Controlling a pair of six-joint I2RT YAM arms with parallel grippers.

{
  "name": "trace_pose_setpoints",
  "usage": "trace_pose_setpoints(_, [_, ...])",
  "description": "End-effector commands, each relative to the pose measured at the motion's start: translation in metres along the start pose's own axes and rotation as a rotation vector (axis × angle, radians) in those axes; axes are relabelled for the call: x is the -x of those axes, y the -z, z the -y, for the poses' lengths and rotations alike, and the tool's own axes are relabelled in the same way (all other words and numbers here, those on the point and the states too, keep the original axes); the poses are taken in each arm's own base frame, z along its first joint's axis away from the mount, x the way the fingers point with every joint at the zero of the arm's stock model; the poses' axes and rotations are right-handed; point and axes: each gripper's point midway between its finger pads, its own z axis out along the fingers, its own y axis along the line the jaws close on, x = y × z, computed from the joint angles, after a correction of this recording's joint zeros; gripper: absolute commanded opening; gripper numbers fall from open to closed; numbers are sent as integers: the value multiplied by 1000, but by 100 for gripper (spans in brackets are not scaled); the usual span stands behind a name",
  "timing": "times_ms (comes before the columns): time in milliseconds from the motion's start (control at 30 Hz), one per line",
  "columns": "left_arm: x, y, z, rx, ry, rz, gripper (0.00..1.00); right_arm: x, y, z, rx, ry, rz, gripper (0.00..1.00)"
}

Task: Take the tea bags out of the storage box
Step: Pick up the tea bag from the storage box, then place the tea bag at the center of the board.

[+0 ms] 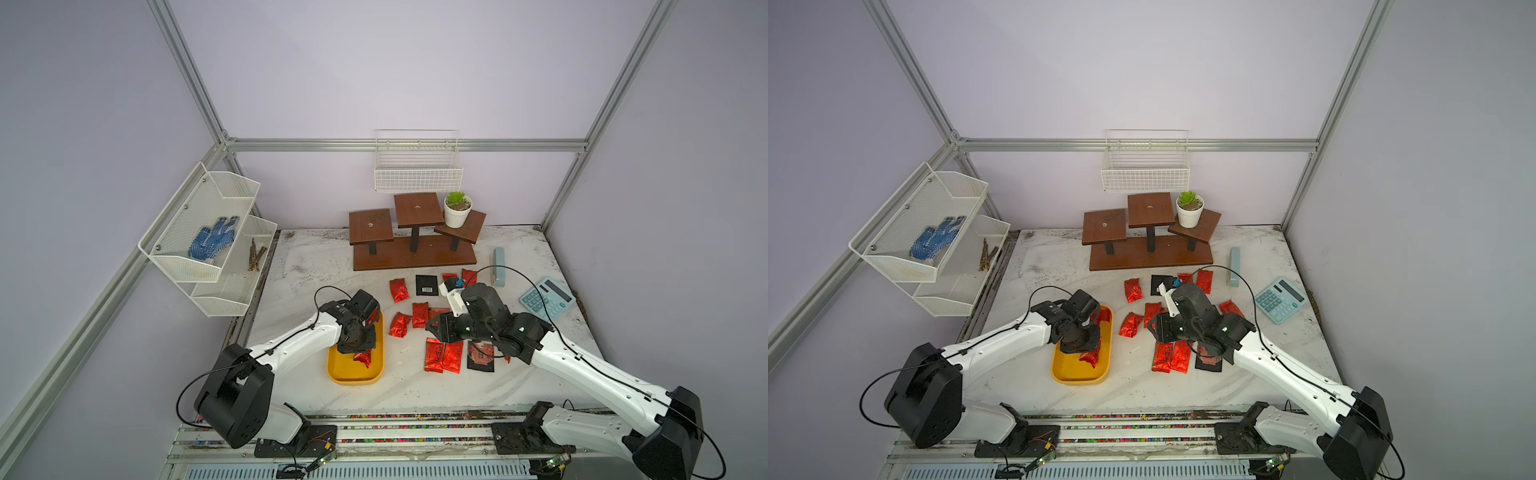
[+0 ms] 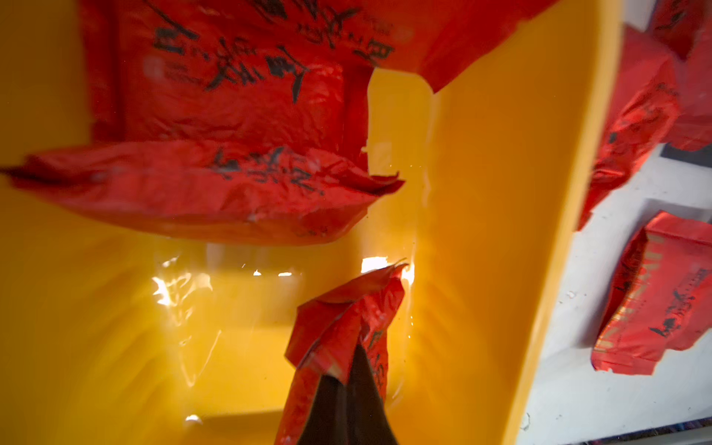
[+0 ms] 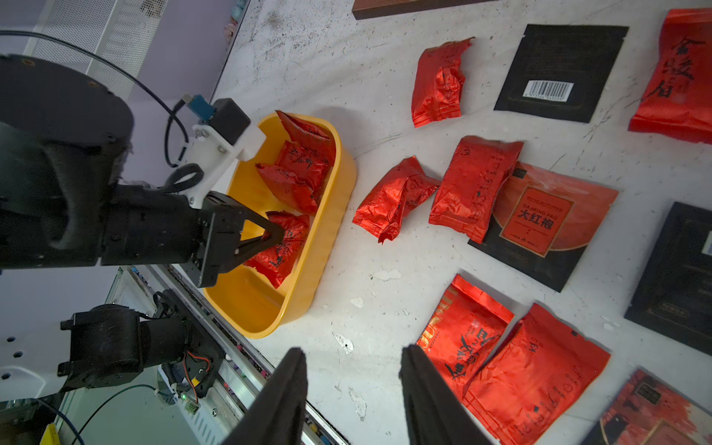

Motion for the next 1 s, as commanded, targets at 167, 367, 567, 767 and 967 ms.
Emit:
trace_pose_setpoints(167, [23,70,23,-119,41,154,3,7,18,-1,-4,5,56,46])
trace_pose_setpoints(367, [24,79,76,-195,-1,182,3,6,28,3,-22,10,76,46])
trace_pose_setpoints(567, [20,44,127,-189,-50,149,3,1,42,9,-41,7,96,46])
trace_pose_setpoints(767, [13,-9,148,-138,-60,89,2,-6,55,15,-59,7,108,47])
trace_pose_setpoints(967, [3,-48,147,-92,-58,38,2,-6,67,14,-46,-1,134,49])
